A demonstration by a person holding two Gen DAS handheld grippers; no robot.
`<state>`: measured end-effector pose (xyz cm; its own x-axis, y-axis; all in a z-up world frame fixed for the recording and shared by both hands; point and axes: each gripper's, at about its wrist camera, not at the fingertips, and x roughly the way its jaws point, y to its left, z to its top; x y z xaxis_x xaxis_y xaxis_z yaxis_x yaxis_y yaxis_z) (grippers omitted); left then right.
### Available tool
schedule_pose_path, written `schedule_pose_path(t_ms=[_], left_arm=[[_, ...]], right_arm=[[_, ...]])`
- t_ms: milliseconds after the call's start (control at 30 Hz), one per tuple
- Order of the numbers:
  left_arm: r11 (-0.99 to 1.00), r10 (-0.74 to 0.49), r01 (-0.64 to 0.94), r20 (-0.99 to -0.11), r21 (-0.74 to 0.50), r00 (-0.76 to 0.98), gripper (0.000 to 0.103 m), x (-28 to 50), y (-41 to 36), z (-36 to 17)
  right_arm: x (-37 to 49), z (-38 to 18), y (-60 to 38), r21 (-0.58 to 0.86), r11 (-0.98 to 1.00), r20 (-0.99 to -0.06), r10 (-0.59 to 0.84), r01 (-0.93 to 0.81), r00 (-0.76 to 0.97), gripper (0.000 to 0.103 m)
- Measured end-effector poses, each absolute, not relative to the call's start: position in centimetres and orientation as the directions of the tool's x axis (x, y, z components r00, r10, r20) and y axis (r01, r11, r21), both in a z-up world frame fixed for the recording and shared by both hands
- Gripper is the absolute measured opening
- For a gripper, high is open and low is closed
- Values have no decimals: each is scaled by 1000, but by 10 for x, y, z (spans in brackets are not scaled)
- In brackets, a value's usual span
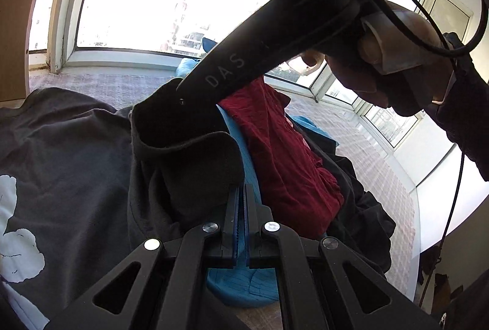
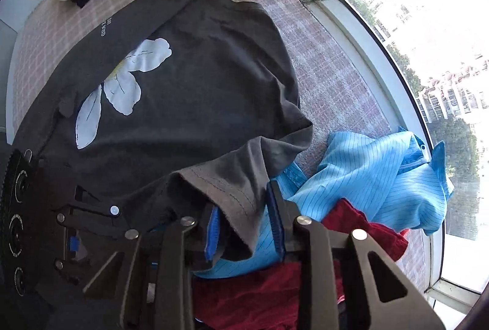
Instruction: Fold clothes
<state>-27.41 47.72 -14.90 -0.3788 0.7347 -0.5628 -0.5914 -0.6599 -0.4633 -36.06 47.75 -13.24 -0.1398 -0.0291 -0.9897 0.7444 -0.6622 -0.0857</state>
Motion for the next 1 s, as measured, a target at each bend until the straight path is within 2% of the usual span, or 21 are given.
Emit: schedule_pose_path(t_ms=[100,167,233,333,433,500,567,633,767,833,867,933,1000], left_arm=[[-645,754,-587,-535,-490,-381,2,-271,470,-146],[-628,771,-590,-504,-507,-389,2,-266,466,-140],[-602,795,-602,-468,-525,-386,2,-263,463,-134],[-592,797,-617,-491,-518,-352,2,-262,471,-139],[-582,802,-603,-511,-546,-310,2,-265,475,-150],[-546,833,-572,-465,-612,-298,2,-267,466,-152],[-489,872,-549,-387,-678,-299,2,-270,456,-146],[-440,897,-536,-328,-720,-296,2,-274,450,-137],[-392,920,-547,-303,-740,-251,2,-276,453,-125],[-373,928,-520,-305,-768,-216,11,-273,451,-132],[-380,925,-510,-314,-772,-214,11,-270,450,-134],[-405,914,-496,-340,-768,-220,11,-269,447,-140],[-435,900,-488,-368,-757,-231,11,-274,445,-147]], right_arm=[[-375,-130,497,-35,-755,-984,-88,654,-154,3],[-375,-107,520,51,-812,-962,-197,581,-190,3],[-375,-79,547,146,-853,-920,-303,502,-248,3],[-369,-50,590,307,-858,-838,-449,411,-312,3],[-376,-71,609,328,-888,-861,-422,323,-284,3],[-385,-90,617,379,-888,-865,-440,260,-243,3],[-394,-98,627,506,-842,-813,-539,188,-222,3],[-403,-97,634,571,-807,-771,-590,152,-240,3],[-417,-113,647,529,-847,-819,-527,60,-225,3],[-420,-117,651,388,-918,-885,-395,80,-248,3],[-421,-119,653,325,-941,-906,-339,94,-254,3],[-422,-124,657,295,-949,-924,-313,110,-222,3],[-418,-119,660,260,-957,-932,-283,127,-228,17]])
